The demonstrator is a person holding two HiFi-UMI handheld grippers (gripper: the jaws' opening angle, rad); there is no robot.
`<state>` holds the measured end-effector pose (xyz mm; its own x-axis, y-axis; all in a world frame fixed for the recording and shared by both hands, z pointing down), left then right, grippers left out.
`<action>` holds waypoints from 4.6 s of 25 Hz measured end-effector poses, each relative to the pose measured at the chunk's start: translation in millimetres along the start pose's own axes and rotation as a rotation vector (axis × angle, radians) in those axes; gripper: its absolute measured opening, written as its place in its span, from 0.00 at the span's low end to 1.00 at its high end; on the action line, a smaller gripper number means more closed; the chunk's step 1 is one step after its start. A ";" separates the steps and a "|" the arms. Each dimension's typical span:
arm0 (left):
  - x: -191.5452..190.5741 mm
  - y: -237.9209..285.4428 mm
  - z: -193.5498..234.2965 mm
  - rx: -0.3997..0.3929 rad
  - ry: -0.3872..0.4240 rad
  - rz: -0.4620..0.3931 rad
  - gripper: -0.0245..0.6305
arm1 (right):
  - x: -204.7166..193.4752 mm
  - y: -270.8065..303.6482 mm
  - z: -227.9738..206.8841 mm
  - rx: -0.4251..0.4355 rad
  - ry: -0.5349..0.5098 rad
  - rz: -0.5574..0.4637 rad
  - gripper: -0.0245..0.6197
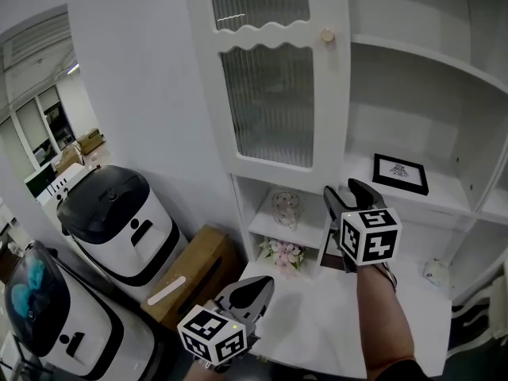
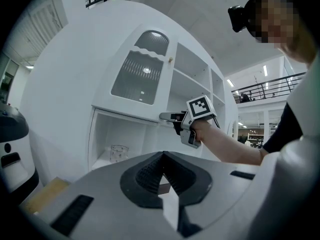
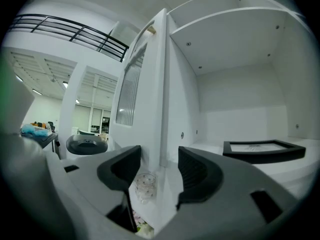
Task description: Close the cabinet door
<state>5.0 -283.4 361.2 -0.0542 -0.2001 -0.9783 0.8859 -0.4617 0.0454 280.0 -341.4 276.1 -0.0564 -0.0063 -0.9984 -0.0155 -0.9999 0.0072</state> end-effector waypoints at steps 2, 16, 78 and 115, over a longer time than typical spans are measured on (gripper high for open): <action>0.0 2.2 -0.2 0.005 0.001 0.001 0.04 | -0.5 3.9 -3.2 0.001 -0.004 0.003 0.39; 3.1 18.6 -5.7 0.042 0.003 0.001 0.04 | 2.8 12.9 -9.2 0.033 -0.066 -0.001 0.39; -65.5 -182.0 -156.7 -0.066 -0.040 0.021 0.04 | -59.1 -316.7 150.5 0.211 0.129 0.009 0.05; -73.8 -203.4 -193.1 -0.085 -0.039 0.001 0.04 | -59.0 -365.8 167.9 0.224 0.118 -0.002 0.05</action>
<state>-82.2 -7.9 385.1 -0.0691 -0.2346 -0.9696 0.9220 -0.3863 0.0278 121.4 27.4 341.9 0.0607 -0.0195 -0.9980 -0.2367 -0.9716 0.0046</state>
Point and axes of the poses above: the fingertips, and each gripper's own axes: y forward along the fingers, z to its left, x out of its top, the point moved 9 cm from there along -y, backward along the fingers, and after that the axes turned 3 degrees about -z, right-handed, at the moved point
